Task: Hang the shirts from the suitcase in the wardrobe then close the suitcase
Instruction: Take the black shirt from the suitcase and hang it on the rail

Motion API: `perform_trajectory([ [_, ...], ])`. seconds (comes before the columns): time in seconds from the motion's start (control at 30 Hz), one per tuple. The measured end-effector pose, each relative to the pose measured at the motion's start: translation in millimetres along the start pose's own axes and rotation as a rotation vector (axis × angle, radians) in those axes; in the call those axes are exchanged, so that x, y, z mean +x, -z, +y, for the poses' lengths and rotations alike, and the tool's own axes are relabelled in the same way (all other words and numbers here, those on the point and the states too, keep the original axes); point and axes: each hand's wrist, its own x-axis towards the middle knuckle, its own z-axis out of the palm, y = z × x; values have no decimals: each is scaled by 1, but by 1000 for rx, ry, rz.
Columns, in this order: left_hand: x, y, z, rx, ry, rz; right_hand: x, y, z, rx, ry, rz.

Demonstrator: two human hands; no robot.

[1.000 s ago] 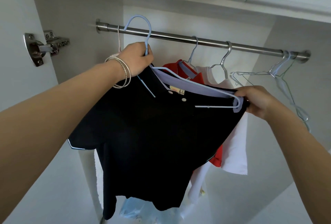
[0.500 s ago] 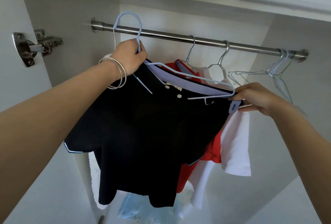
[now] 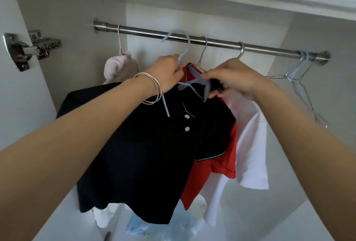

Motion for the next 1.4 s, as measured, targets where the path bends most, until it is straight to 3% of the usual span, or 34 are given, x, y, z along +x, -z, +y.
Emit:
perform_trajectory([
  [0.07, 1, 5, -2, -82, 14, 33, -3, -6, 0, 5, 71, -91],
  [0.2, -1, 16, -14, -318, 72, 54, 0, 2, 31, -345, 216, 25],
  [0.27, 1, 18, -18, -413, 90, 71, 0, 0, 45, -339, 219, 16],
  [0.4, 2, 20, -19, -435, 47, 36, 4, -3, 58, -241, 308, 258],
  [0.47, -3, 23, -22, -371, 44, -56, 7, 7, 64, -225, 291, 382],
  [0.67, -21, 13, -64, 204, 163, -502, 10, 43, 76, -120, 226, 478],
  [0.83, -10, 11, -76, 381, 143, -297, 2, 58, 85, -128, 182, 496],
  [0.97, -1, 33, -89, 218, 197, -273, -7, 70, 95, -171, 127, 459],
  [1.17, -10, 5, -66, 200, 187, -527, -10, 76, 104, -159, 93, 477],
  [1.23, -9, -12, -66, 240, 144, -536, -10, 76, 105, -138, 73, 501],
  [1.4, 2, -18, -67, 328, 108, -267, -13, 73, 104, -50, 67, 567],
])
